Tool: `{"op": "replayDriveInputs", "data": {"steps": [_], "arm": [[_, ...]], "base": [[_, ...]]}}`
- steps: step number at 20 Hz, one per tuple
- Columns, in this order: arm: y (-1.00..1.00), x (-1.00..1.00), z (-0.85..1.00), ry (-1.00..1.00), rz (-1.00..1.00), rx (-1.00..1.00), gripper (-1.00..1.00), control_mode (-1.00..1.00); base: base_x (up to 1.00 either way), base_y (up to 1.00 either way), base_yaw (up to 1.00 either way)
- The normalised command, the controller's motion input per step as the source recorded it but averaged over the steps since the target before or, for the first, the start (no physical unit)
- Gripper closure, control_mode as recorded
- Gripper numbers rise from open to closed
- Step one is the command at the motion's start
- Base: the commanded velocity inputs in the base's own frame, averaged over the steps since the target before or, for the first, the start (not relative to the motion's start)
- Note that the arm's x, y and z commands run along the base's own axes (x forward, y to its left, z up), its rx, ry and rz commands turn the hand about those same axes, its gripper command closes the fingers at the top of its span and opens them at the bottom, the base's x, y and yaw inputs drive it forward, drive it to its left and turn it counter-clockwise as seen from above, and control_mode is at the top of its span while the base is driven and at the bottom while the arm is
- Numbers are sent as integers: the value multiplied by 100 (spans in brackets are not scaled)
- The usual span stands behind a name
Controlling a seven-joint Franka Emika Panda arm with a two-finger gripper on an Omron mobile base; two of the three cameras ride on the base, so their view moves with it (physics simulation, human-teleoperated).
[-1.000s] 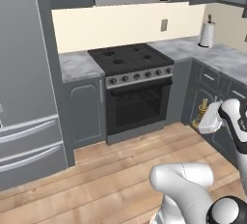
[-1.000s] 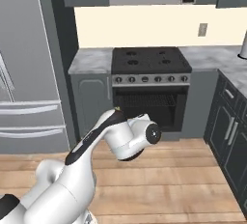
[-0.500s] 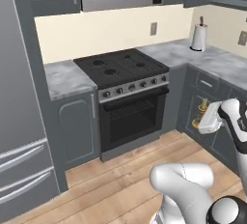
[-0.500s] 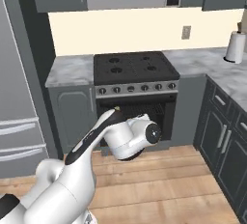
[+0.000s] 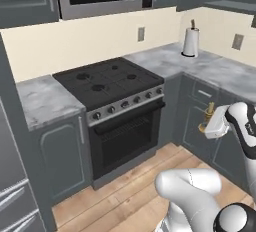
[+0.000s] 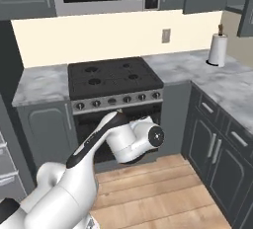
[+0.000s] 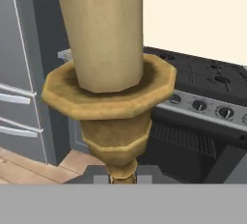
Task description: Pick the jar and candle from the dining table and place them in the open cabinet. Close the cabinet after placing the objects.
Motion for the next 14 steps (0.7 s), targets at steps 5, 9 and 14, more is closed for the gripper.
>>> {"op": "replayDriveInputs", "data": {"steps": [5,9,14], "arm": [[0,0,0,0,0,0,100,100],[0,0,0,0,0,0,100,100],[0,0,0,0,0,0,100,100]], "base": [[71,-10,-30],[70,-15,-30],[70,-4,-30]]}}
